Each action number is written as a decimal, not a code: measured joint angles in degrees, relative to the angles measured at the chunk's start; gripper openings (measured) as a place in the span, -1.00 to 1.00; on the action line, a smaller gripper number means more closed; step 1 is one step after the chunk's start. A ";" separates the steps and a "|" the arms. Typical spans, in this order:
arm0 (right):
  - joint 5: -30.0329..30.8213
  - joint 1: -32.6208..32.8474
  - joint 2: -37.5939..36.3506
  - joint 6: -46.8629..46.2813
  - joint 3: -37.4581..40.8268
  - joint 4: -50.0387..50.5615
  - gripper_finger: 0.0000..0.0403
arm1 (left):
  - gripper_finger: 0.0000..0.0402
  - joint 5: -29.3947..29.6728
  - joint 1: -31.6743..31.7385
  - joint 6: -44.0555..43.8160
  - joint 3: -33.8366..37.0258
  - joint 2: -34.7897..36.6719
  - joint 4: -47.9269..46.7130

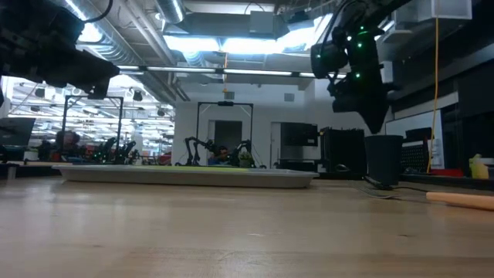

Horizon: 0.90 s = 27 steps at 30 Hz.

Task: Pick and place plate/cup/fork/spoon on tray
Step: Put the black cup on the gray tray to the top right of the light green plate

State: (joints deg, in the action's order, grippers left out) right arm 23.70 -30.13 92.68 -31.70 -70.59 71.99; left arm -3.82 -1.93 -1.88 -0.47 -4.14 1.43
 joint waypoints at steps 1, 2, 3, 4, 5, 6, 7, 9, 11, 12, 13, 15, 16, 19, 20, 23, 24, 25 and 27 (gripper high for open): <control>0.60 0.05 0.01 -0.41 0.00 -0.50 -0.72 | -0.74 -0.02 0.00 0.16 0.00 -0.02 0.00; 0.53 0.06 0.01 -0.64 0.00 -1.00 -0.72 | -0.74 -0.02 0.00 0.28 0.00 0.00 -0.02; 0.24 0.08 0.01 -0.63 0.00 -1.35 -0.72 | -0.74 -0.02 0.00 0.30 0.00 -0.02 -0.04; -0.13 0.08 0.01 -0.58 0.00 -1.86 -0.72 | -0.74 -0.01 0.00 0.28 0.00 -0.02 -0.04; -0.36 0.08 -0.03 -0.47 0.00 -2.40 -0.72 | -0.74 -0.02 0.00 0.28 0.00 -0.02 -0.05; -0.65 0.08 -0.10 0.01 0.00 -2.73 -0.72 | -0.74 -0.02 0.00 0.28 0.00 -0.02 -0.07; -0.70 0.08 -0.18 0.29 0.00 -3.02 -0.72 | -0.74 -0.02 0.00 0.28 0.00 -0.02 -0.09; -0.93 0.08 -0.51 0.28 0.00 -3.66 -0.72 | -0.74 -0.02 0.00 0.28 0.00 -0.02 -0.09; -1.46 0.08 -0.63 0.27 0.00 -3.61 -0.72 | -0.74 -0.02 0.00 0.26 0.00 -0.02 -0.11; -2.25 0.08 -0.63 0.27 0.00 -3.57 -0.72 | -0.74 -0.02 0.00 0.27 0.00 -0.02 -0.11; -3.04 0.08 -0.63 0.26 0.00 -3.51 -0.72 | -0.74 -0.02 0.00 0.25 0.00 -0.02 -0.13; -3.83 0.08 -0.60 0.43 0.05 -3.51 -0.72 | -0.74 -0.02 0.00 0.25 0.00 -0.02 -0.13; -3.85 0.08 -0.58 0.45 0.35 -3.70 -0.72 | -0.74 -0.02 0.00 0.25 0.00 -0.02 -0.14; -3.98 0.11 -0.52 0.04 1.65 -3.65 -0.72 | -0.74 -0.02 0.00 0.23 0.00 -0.02 -0.15; -3.95 0.11 -0.52 -0.23 2.03 -3.68 -0.72 | -0.74 -0.02 0.00 0.23 0.00 -0.02 -0.15; -3.93 0.11 -0.52 -1.06 3.35 -3.96 -0.72 | -0.74 -0.03 0.00 0.23 0.00 -0.02 -0.15; -3.91 0.11 -0.52 -1.06 3.96 -4.33 -0.72 | -0.74 -0.02 0.00 0.23 0.00 -0.02 -0.15; -3.91 0.11 -0.52 -1.07 4.65 -4.85 -0.72 | -0.74 -0.02 0.00 0.22 0.00 -0.02 -0.17; -3.93 0.11 -0.52 -1.08 6.17 -5.64 -0.72 | -0.74 -0.02 0.00 0.21 0.00 -0.02 -0.17</control>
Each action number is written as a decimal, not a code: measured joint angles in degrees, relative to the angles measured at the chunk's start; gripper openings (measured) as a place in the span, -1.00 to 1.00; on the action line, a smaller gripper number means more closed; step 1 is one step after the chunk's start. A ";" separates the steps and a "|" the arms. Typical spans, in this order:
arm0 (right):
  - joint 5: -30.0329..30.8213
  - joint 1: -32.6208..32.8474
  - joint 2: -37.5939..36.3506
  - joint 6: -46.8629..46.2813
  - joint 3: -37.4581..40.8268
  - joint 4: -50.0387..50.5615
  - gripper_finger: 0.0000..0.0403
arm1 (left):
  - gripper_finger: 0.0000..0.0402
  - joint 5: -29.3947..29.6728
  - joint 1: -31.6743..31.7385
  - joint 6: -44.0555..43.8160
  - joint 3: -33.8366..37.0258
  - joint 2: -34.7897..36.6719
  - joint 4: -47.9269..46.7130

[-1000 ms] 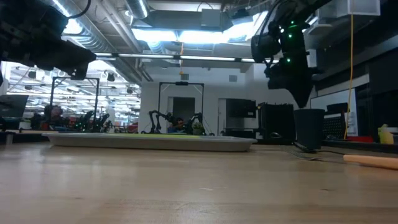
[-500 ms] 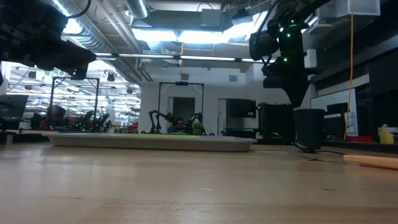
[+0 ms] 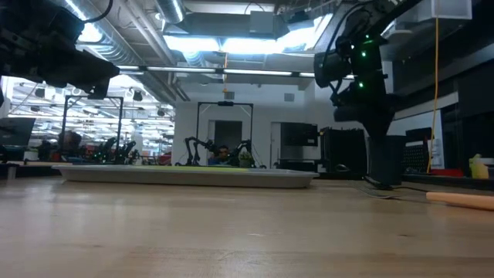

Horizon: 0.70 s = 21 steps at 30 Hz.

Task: Pick and place plate/cup/fork/spoon on tray
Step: Put the black cup on the gray tray to the top right of the light green plate

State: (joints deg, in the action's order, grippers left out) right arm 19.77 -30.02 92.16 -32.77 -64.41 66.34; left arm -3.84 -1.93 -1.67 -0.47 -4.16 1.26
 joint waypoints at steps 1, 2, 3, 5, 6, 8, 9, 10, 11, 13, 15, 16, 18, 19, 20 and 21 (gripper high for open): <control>0.00 0.00 0.00 0.00 0.88 -0.42 -0.72 | -0.74 0.00 0.00 0.00 0.00 0.00 0.00; 0.00 -0.01 0.00 0.00 1.79 -1.17 -0.72 | -0.74 0.00 0.00 0.00 0.00 0.00 0.00; 0.02 -0.02 0.00 0.04 2.67 -2.06 -0.72 | -0.74 0.00 0.00 0.00 0.00 0.00 0.00; -0.07 -0.02 0.02 1.03 3.95 -3.12 -0.72 | -0.74 -0.02 0.00 -0.02 0.00 0.00 0.00; -0.33 -0.02 0.02 1.55 4.35 -3.24 -0.74 | -0.74 0.00 0.00 -0.02 0.00 0.00 0.00; -0.43 0.40 0.02 1.78 4.49 -3.24 -0.82 | -0.74 -0.02 0.00 -0.02 0.00 0.00 -0.02; -0.42 0.64 0.02 2.13 4.47 -3.29 -0.89 | -0.74 0.00 0.00 -0.02 0.00 0.00 -0.01; -0.38 0.88 0.00 3.24 4.38 -3.27 -0.94 | -0.74 0.00 0.00 -0.02 0.00 0.00 -0.02; -0.46 1.26 0.00 4.24 4.16 -3.24 -0.95 | -0.74 -0.02 -0.01 -0.03 0.00 0.00 -0.02; -0.40 2.31 0.00 4.68 3.18 -3.36 -0.96 | -0.74 0.00 0.00 -0.02 0.00 0.00 -0.02; -0.42 3.73 -0.02 6.24 1.97 -3.80 -0.97 | -0.74 0.00 0.00 -0.02 0.00 0.00 -0.02; -0.44 4.58 -0.02 7.41 1.20 -4.28 -0.97 | -0.74 0.00 0.00 -0.02 0.00 0.00 -0.02; -0.62 6.39 -0.02 9.52 -0.94 -6.09 -0.98 | -0.74 0.00 0.00 0.29 0.00 0.00 -0.02; -1.35 7.17 -0.02 10.95 -2.11 -7.52 -0.98 | -0.74 -0.01 -0.01 0.56 0.00 0.00 -0.02; -2.30 7.96 -0.02 12.53 -3.29 -9.38 -0.98 | -0.74 0.05 -0.02 0.63 0.00 0.00 -0.03; -3.20 8.65 -0.02 14.13 -4.43 -11.85 -0.98 | -0.74 0.21 -0.01 0.64 0.00 0.00 -0.07</control>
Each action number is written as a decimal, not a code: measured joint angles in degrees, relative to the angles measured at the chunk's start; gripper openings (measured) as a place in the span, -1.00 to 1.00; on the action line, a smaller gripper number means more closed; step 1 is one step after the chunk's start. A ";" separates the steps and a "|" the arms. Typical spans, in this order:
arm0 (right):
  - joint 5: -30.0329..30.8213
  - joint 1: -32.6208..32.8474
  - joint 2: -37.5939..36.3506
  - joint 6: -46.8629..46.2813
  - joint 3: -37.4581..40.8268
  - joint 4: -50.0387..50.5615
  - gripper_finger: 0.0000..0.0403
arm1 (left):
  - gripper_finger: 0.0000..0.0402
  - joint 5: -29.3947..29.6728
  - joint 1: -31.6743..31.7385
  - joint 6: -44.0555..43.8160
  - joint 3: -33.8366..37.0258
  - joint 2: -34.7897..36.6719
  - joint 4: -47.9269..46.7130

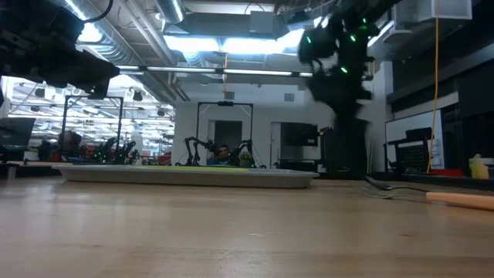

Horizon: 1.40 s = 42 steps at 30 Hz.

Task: Pick and place plate/cup/fork/spoon on tray
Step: Put the black cup on the gray tray to the top right of the light green plate

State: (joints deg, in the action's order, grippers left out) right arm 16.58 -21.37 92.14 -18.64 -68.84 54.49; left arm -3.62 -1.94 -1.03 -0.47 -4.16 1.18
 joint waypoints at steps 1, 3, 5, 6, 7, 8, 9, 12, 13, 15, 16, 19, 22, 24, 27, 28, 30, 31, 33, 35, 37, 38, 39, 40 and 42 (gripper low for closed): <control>-0.87 0.62 0.00 1.62 -1.02 -3.24 -0.98 | -0.74 0.07 0.01 0.04 0.00 0.00 -0.02; -3.04 1.55 0.00 4.41 -2.76 -10.80 -0.98 | -0.74 0.07 -0.01 0.08 0.00 0.00 -0.02; -5.20 1.98 0.52 6.06 -4.55 -17.48 -0.99 | -0.74 0.07 -0.01 0.10 0.00 0.00 -0.02; -5.91 2.11 1.13 6.95 -5.72 -19.58 -0.99 | -0.74 0.07 -0.01 0.10 0.00 0.00 -0.02; -6.15 2.15 1.95 7.36 -7.14 -20.41 -0.99 | -0.74 0.09 0.00 0.10 0.00 0.00 -0.02; -6.08 2.13 2.93 7.47 -8.83 -20.14 -0.99 | -0.74 0.09 0.01 0.10 0.00 0.00 -0.04; -5.88 2.04 4.18 7.50 -10.82 -19.68 -0.99 | -0.74 0.09 0.00 0.13 0.00 0.00 -0.04; -5.96 1.27 8.92 8.83 -17.92 -17.15 -0.99 | -0.74 0.31 -0.01 0.39 0.00 0.00 -0.06; -6.14 1.04 10.69 9.47 -20.52 -15.63 -0.99 | -0.74 0.67 -0.01 0.60 0.00 -0.02 -0.12; -6.12 0.68 14.63 10.23 -25.90 -11.40 -0.99 | -0.74 1.35 -0.01 0.83 0.01 -0.02 -0.26; -6.10 0.45 16.47 10.31 -28.49 -8.44 -0.99 | -0.74 1.54 0.00 1.08 0.02 -0.02 -0.29; -6.17 -0.25 21.69 10.39 -34.95 0.25 -0.99 | -0.74 1.54 -0.01 1.50 0.02 -0.02 -0.30; -6.87 -0.89 25.75 11.47 -37.80 4.72 -0.99 | -0.74 1.54 0.00 1.55 0.02 -0.01 -0.30; -9.18 -0.99 27.50 12.00 -38.05 4.63 -0.99 | -0.74 1.51 -0.01 1.55 0.02 -0.02 -0.30; -11.02 -0.91 28.88 13.54 -38.14 3.87 -0.98 | -0.74 1.51 -0.01 1.32 0.02 -0.02 -0.30; -10.96 -0.82 29.21 14.07 -38.16 3.64 -0.96 | -0.74 1.50 -0.01 1.21 0.02 -0.02 -0.30; -10.91 -0.80 29.87 14.67 -38.16 3.79 -0.91 | -0.74 1.49 -0.01 1.22 0.02 0.00 -0.30; -10.83 -0.88 30.17 14.68 -38.16 3.83 -0.88 | -0.74 1.49 -0.01 1.22 0.02 -0.02 -0.30; -10.70 -0.95 30.45 14.67 -38.16 3.85 -0.84 | -0.74 1.48 -0.01 1.19 0.02 -0.02 -0.30; -10.62 -1.12 30.50 14.68 -38.16 3.85 -0.82 | -0.74 1.47 -0.01 1.17 0.02 -0.02 -0.30; -10.62 -1.24 30.53 14.68 -38.16 3.72 -0.81 | -0.74 1.46 -0.01 1.17 0.02 -0.02 -0.30; -10.62 -1.24 30.53 14.68 -38.16 3.58 -0.81 | -0.74 1.47 -0.01 1.17 0.02 -0.01 -0.30; -10.62 -1.24 30.53 14.68 -38.16 3.52 -0.81 | -0.74 1.45 -0.01 1.17 0.02 -0.02 -0.30; -10.62 -1.24 30.53 14.71 -38.16 3.53 -0.81 | -0.74 1.45 -0.01 1.17 0.02 -0.02 -0.30; -10.62 -1.23 30.53 15.11 -38.16 3.53 -0.81 | -0.74 1.47 -0.01 1.17 0.02 -0.02 -0.30</control>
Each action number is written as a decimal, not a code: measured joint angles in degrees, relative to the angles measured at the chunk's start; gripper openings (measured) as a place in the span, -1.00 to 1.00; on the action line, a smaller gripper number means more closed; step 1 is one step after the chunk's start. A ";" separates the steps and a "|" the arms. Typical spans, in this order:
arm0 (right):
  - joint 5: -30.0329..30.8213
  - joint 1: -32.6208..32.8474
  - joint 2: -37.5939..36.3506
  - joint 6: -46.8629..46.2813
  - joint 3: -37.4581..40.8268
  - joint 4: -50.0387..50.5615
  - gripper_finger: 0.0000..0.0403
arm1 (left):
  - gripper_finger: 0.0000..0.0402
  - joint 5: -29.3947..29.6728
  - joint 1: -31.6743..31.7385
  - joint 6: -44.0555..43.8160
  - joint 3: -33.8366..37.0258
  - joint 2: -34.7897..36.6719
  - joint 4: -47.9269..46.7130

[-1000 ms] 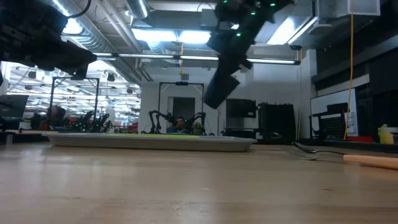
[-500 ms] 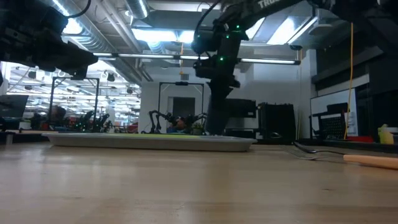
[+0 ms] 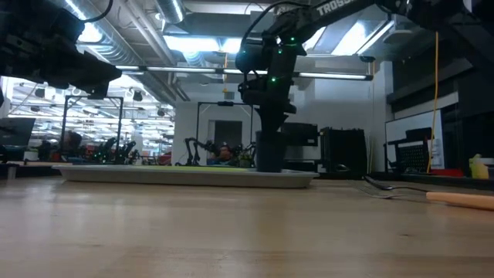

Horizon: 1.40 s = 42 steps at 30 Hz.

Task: Pick and place plate/cup/fork/spoon on tray
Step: Put the black cup on the gray tray to the top right of the light green plate, then put the black spoon on the gray tray to the right of the light green plate

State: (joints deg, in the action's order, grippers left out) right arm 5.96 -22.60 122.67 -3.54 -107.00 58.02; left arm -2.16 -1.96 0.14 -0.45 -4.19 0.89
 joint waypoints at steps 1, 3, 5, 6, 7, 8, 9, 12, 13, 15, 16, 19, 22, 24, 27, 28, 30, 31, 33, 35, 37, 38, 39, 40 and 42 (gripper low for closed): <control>0.00 -0.01 0.00 0.66 0.00 0.01 -0.81 | -0.74 -0.01 0.01 0.00 0.00 0.00 0.00; 0.00 -0.01 0.00 1.33 0.00 0.02 -0.81 | -0.74 -0.02 0.00 0.02 0.00 0.00 0.00; 0.00 -0.01 -0.21 1.45 0.00 0.04 -0.81 | -0.74 0.00 0.02 0.02 0.00 0.00 0.00; 0.01 -0.01 -0.39 1.43 0.00 0.02 -0.81 | -0.74 -0.02 0.01 0.02 0.00 0.00 0.00; 0.00 -0.01 -0.65 1.37 0.00 0.11 -0.81 | -0.74 -0.02 0.00 0.06 0.00 0.01 0.00; 0.00 -0.01 -0.89 1.34 0.00 0.29 -0.81 | -0.74 -0.01 0.00 0.24 0.00 0.01 0.00; 0.00 0.01 -1.06 1.34 -0.02 0.34 -0.81 | -0.74 -0.01 0.00 0.37 0.00 0.00 0.01; 0.33 -0.01 -1.51 1.29 -0.07 0.61 -0.81 | -0.74 0.06 0.00 0.46 0.00 0.02 0.00; 0.78 0.01 -1.59 1.27 -0.09 0.58 -0.81 | -0.74 0.05 0.00 0.46 0.00 0.00 0.00; 1.07 0.01 -1.70 1.27 -0.09 0.59 -0.81 | -0.74 0.07 0.00 0.46 0.00 0.00 0.00; 1.09 0.01 -1.78 1.25 -0.09 0.53 -0.81 | -0.74 0.07 0.00 0.48 0.00 0.02 0.00; 1.09 0.01 -1.86 1.27 -0.09 0.41 -0.81 | -0.74 0.07 0.00 0.48 0.00 0.02 0.00; 1.07 0.01 -1.86 1.27 -0.09 0.37 -0.81 | -0.74 0.08 0.00 0.50 0.00 0.00 0.00; 1.05 0.05 -1.84 1.25 -0.59 0.85 -0.81 | -0.74 0.09 0.01 0.50 0.00 0.00 0.00; 1.07 0.12 -1.84 1.04 -3.28 1.26 -0.81 | -0.74 0.09 0.02 0.51 0.00 0.00 0.00; 1.07 0.16 -1.84 1.03 -4.64 1.51 -0.81 | -0.74 0.09 0.00 0.50 0.00 0.00 0.00; 1.05 0.26 -1.84 1.03 -7.95 3.23 -0.81 | -0.74 0.09 0.00 0.52 0.00 0.02 0.00; 1.04 0.38 -1.84 1.01 -9.96 4.35 -0.81 | -0.74 0.09 0.00 0.52 0.00 0.01 0.00; 1.05 0.77 -1.86 0.30 -14.10 8.22 -0.81 | -0.74 0.10 0.01 0.52 0.00 0.01 0.00; 0.58 1.49 -1.86 -2.80 -18.46 15.30 -0.81 | -0.74 0.09 0.02 0.52 0.00 0.02 0.00; -1.15 2.59 -1.89 -6.66 -22.48 24.13 -0.81 | -0.74 0.11 0.00 0.53 0.00 0.01 0.00; -1.88 3.32 -1.92 -8.83 -24.10 29.05 -0.81 | -0.74 0.11 0.00 0.54 0.00 0.00 0.00; -2.00 4.27 -1.93 -10.94 -25.28 32.85 -0.80 | -0.74 0.11 0.02 0.53 0.00 0.01 0.00; -2.04 5.32 -2.15 -12.53 -25.63 32.85 -0.80 | -0.74 0.11 0.01 0.49 0.00 0.00 0.00; -3.79 7.59 -4.08 -11.48 -24.61 30.76 -0.80 | -0.74 0.14 0.01 0.47 0.00 0.02 0.00</control>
State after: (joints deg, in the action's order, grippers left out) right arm 2.16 -15.01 118.59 -15.02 -131.61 88.78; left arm -2.01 -1.95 0.61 -0.45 -4.16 0.89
